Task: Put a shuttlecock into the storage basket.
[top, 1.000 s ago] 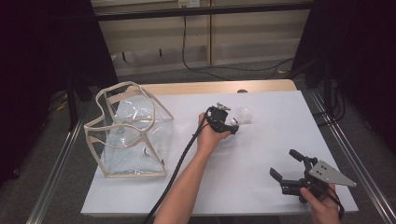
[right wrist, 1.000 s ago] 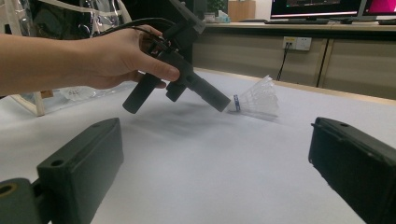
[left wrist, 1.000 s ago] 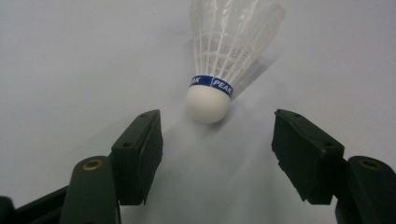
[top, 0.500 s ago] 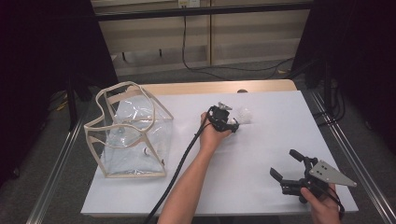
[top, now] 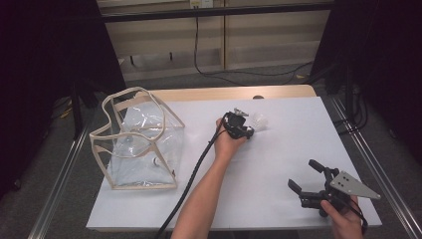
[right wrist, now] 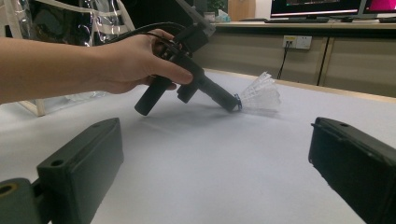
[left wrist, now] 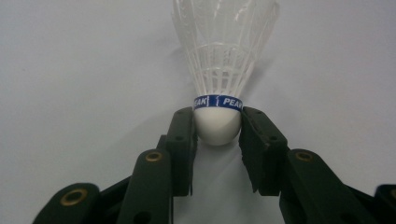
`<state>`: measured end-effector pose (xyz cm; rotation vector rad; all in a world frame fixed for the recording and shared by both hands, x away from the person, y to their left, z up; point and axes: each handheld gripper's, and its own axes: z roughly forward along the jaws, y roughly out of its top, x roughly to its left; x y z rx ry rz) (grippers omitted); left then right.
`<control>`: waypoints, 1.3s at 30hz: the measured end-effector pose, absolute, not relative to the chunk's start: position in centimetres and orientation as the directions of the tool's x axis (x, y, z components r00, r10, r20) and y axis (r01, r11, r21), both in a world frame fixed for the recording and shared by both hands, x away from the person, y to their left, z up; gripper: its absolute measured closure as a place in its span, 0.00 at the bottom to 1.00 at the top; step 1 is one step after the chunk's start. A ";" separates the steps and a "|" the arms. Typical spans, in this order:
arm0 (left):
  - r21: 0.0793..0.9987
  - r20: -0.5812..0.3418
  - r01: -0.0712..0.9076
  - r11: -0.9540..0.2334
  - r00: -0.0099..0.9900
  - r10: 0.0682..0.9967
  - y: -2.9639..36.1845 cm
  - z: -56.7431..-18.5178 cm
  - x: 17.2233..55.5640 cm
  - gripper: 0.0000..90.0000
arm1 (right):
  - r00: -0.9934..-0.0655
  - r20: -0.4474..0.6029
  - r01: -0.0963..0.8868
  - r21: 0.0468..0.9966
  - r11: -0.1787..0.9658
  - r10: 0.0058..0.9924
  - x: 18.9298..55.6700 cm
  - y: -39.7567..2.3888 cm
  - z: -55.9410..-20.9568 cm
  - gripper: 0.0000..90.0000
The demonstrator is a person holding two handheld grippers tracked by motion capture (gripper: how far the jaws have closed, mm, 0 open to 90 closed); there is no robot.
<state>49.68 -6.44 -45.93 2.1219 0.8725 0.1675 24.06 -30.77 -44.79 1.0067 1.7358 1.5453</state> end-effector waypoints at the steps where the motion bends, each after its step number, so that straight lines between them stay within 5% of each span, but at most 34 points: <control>1: 0.729 -0.174 0.532 -0.430 0.752 0.636 -6.4 -45.9 49.6 0.73 | -0.533 0.050 0.146 0.989 0.034 0.844 24.1 -30.8 -44.8 0.03; 39: 0.656 -0.276 0.586 -0.476 0.773 0.571 -2.6 -43.4 45.9 0.73 | -0.534 0.043 0.147 0.988 0.043 0.845 24.1 -30.5 -44.8 0.03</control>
